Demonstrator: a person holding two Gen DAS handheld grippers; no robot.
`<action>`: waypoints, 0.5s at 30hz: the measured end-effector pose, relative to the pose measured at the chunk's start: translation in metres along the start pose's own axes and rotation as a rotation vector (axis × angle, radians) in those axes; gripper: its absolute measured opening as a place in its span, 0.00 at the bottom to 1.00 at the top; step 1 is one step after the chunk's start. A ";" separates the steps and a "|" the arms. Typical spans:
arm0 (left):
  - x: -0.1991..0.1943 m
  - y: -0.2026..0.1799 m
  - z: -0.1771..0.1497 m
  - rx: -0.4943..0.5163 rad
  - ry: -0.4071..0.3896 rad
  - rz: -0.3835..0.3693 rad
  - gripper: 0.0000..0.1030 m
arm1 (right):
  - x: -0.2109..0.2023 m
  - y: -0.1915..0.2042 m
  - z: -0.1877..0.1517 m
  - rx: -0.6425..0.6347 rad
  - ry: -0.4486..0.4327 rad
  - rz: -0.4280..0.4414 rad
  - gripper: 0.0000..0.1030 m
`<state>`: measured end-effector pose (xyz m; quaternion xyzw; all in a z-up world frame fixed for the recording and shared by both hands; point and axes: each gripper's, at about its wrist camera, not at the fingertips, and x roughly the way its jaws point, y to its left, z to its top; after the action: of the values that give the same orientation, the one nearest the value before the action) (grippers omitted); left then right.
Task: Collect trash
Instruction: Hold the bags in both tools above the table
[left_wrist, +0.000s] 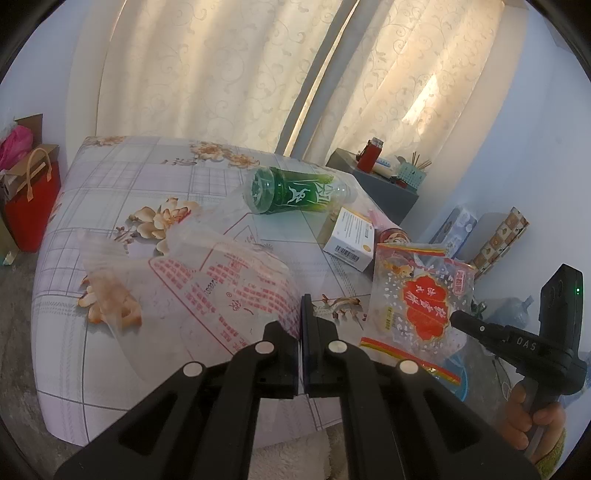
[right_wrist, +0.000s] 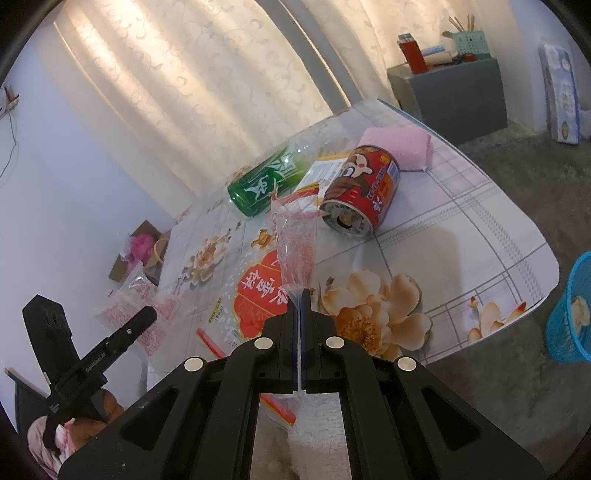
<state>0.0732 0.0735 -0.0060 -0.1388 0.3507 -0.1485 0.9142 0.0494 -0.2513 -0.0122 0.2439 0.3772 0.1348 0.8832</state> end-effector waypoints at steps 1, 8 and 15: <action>0.000 -0.001 0.000 0.000 -0.001 0.000 0.01 | 0.000 0.000 0.000 -0.001 0.001 0.001 0.00; 0.001 -0.001 0.000 0.001 -0.002 0.002 0.01 | -0.001 0.001 -0.001 -0.006 0.002 0.007 0.00; -0.002 0.000 0.000 -0.002 -0.003 0.003 0.01 | -0.004 0.001 0.002 -0.005 -0.006 0.006 0.00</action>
<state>0.0720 0.0745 -0.0054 -0.1395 0.3498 -0.1464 0.9147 0.0483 -0.2534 -0.0081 0.2433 0.3733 0.1379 0.8845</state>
